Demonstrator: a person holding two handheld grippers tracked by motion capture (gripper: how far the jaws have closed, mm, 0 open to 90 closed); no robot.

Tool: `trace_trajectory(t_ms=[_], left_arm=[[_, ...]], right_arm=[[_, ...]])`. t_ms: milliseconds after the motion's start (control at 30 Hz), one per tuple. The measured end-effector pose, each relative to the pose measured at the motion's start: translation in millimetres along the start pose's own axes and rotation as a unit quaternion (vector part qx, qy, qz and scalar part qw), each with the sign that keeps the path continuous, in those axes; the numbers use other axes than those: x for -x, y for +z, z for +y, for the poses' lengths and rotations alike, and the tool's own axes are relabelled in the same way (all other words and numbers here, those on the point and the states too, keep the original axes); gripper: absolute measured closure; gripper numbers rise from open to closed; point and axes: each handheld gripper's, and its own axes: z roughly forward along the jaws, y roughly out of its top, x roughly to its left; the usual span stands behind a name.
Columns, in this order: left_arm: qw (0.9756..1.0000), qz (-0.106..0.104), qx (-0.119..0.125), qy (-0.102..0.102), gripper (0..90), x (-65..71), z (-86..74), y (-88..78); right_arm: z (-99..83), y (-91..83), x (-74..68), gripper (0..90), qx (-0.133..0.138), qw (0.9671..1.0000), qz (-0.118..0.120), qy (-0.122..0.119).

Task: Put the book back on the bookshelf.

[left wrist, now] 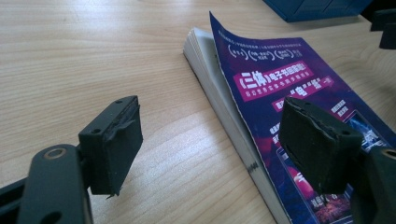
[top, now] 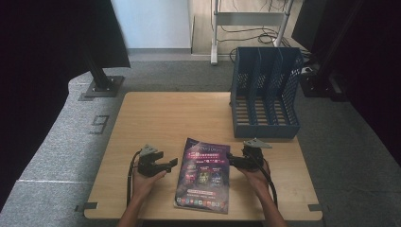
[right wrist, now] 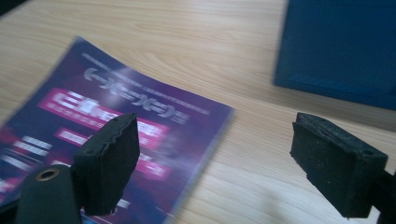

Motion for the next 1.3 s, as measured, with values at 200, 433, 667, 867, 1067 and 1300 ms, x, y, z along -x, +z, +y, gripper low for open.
trace_trajectory(t_ms=[200,433,667,867,1067,1300], left_arm=[[1.0000,-0.001,0.001,0.000,21.6,-0.3,0.9,-0.6],[1.0000,0.001,0.000,0.001,21.4,1.4,0.8,-0.5],[1.0000,0.001,-0.001,0.000,21.3,1.7,0.3,0.6],[1.0000,0.002,-0.002,-0.001,21.3,1.6,0.3,0.7],[1.0000,0.002,-0.004,-0.002,21.0,2.4,0.0,1.5],[1.0000,0.002,0.002,-0.006,20.8,3.3,0.8,-0.7]], right_arm=[[0.6,7.2,-11.4,15.0,-0.002,0.9999,0.009,-0.010],[-7.7,14.8,-25.6,15.1,-0.012,0.9993,0.031,-0.019],[-15.0,26.6,-37.4,14.8,-0.031,0.9983,0.040,-0.028],[-20.2,34.3,-42.4,14.1,-0.046,0.9976,0.038,-0.034],[-24.2,37.8,-45.1,13.9,-0.051,0.9975,0.029,-0.039],[-24.7,37.8,-45.6,13.7,-0.051,0.9977,0.019,-0.042]])
